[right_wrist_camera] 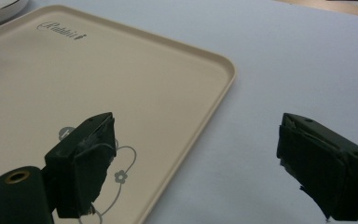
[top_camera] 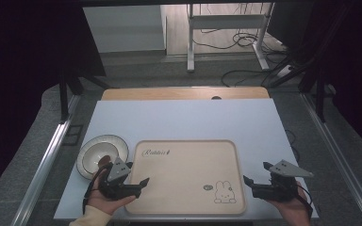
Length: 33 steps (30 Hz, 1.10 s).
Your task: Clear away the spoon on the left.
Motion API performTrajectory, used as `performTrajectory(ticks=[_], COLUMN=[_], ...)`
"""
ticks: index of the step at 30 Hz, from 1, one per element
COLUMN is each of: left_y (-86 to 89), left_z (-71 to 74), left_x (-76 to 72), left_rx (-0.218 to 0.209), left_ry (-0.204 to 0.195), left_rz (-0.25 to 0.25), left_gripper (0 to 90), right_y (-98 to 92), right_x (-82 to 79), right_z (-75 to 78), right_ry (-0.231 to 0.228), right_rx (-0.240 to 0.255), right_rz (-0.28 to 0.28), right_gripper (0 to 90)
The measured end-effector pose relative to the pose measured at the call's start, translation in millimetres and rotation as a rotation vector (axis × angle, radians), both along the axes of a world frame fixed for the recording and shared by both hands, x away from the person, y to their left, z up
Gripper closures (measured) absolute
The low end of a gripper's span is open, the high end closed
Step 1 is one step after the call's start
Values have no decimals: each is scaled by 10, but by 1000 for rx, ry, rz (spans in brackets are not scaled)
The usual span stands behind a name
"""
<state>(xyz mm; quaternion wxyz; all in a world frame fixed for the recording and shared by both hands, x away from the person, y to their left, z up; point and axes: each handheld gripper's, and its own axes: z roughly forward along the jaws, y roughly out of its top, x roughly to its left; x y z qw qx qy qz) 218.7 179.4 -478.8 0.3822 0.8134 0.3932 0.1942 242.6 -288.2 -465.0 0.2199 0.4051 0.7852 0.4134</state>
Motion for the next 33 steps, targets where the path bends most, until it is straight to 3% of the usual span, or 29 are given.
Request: performTrajectory(ticks=[7,16,20,23,33], left_y=[-14,-34,-80,-81,-36], left_z=[-11,19,78,83,113], left_x=[20,-3,-44,-58,-27], left_rx=[-1,9,7,3,-15], left_ry=[3,-22,-57,-61,-55], left_rz=[1,-12,-46,-60,-37], left_gripper=[211,215,219,223,210], right_y=[-10,-13,11,16,24], right_x=[14,-72,-125,-123,-68], right_z=[-48,-7,18,27,-22], right_ry=[23,10,4,-1,25], right_rx=[-2,-17,-22,-22,-20], right_rz=[23,26,26,22,33], right_gripper=[133,143,144,146,148])
